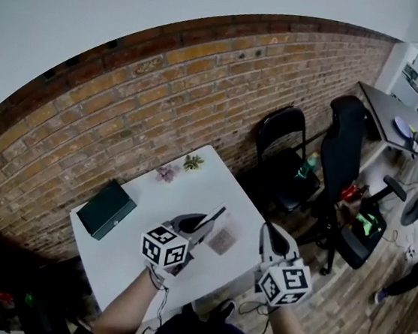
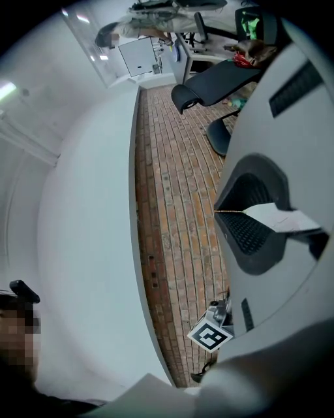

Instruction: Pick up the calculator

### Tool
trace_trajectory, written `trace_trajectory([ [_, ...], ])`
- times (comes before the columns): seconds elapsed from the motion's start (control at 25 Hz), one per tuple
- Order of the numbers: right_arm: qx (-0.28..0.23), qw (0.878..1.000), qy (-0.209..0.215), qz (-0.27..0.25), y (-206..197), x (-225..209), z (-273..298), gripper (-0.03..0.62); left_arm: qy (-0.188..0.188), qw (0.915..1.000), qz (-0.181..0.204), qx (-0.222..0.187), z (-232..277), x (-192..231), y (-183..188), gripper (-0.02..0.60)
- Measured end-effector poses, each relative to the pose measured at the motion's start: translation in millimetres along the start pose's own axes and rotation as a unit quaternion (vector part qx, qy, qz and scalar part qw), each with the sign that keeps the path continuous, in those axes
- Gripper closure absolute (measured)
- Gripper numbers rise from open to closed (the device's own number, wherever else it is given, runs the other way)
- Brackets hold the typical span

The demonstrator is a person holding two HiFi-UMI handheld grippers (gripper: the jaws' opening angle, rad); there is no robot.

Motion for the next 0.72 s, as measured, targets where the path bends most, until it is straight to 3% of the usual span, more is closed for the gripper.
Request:
trace_trajectory([
  [0.32, -0.015, 1.0, 0.003, -0.008, 20.3, 6.0, -8.0, 0.588, 0.013, 0.998, 0.028, -0.055, -27.6, -20.9, 49.2, 0.526],
  [0.52, -0.025, 1.0, -0.002, -0.016, 32.4, 8.2, -11.7, 0.589, -0.002, 0.9955, 0.012, -0.094, -40.5, -34.0, 70.7, 0.526],
  [0.72, -0.041, 0.999, -0.01, -0.027, 44.4, 11.3, -15.9, 0.589, 0.004, 0.9934, 0.021, -0.113, -53.6, -39.8, 87.0, 0.526],
])
Point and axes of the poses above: the fingertips, and each gripper's own axes: z forward along the fingers, x to its left, y out of its top, the point moved 4 cm from there along -z, backward along the fingers, and after that the axes turned 12 degrees about -y, right-handed, at the moved point
